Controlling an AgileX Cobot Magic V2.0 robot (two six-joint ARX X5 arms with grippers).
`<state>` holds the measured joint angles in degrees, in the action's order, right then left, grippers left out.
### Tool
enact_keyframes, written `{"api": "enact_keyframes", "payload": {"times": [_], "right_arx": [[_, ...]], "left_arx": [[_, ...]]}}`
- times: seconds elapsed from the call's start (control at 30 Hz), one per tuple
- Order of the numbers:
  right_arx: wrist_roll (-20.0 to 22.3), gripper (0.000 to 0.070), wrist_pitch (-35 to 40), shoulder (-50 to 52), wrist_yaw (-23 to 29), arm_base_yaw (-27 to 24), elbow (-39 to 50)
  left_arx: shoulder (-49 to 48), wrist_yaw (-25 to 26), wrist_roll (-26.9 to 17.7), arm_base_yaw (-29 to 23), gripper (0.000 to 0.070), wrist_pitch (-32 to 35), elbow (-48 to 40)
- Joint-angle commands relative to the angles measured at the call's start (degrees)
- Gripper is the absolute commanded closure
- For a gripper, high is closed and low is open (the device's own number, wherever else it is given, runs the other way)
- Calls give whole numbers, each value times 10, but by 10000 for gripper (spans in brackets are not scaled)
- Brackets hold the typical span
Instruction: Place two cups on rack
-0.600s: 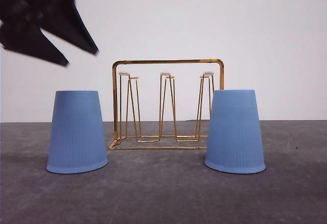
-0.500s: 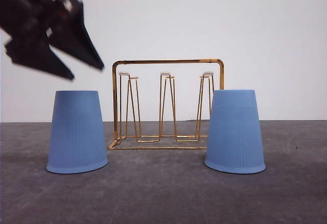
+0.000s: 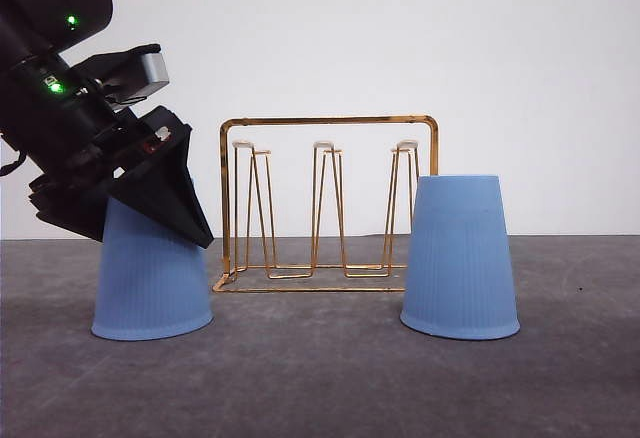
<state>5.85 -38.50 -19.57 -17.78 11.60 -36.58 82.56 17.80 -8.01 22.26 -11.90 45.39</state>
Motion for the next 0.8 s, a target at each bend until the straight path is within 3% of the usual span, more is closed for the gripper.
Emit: {"api": "enact_keyframes", "payload": {"times": [0.0, 0.07, 0.13, 0.37, 0.6, 0.77], "right_arx": [[6, 270, 5, -2, 2, 2, -4], [6, 270, 5, -2, 2, 2, -4], [6, 270, 5, -2, 2, 2, -4], [5, 270, 5, -2, 2, 2, -4], [6, 270, 6, -2, 2, 2, -4], [6, 270, 8, -2, 2, 2, -4]], "left_arx": [[6, 2, 1, 3, 236, 3, 9], [3, 2, 1, 3, 372, 1, 9], [-2, 2, 1, 3, 442, -5, 12], [-42, 2, 2, 3, 440, -74, 64], [-54, -5, 12, 3, 440, -193, 196], [-54, -44, 35, 4, 440, -190, 267]]}}
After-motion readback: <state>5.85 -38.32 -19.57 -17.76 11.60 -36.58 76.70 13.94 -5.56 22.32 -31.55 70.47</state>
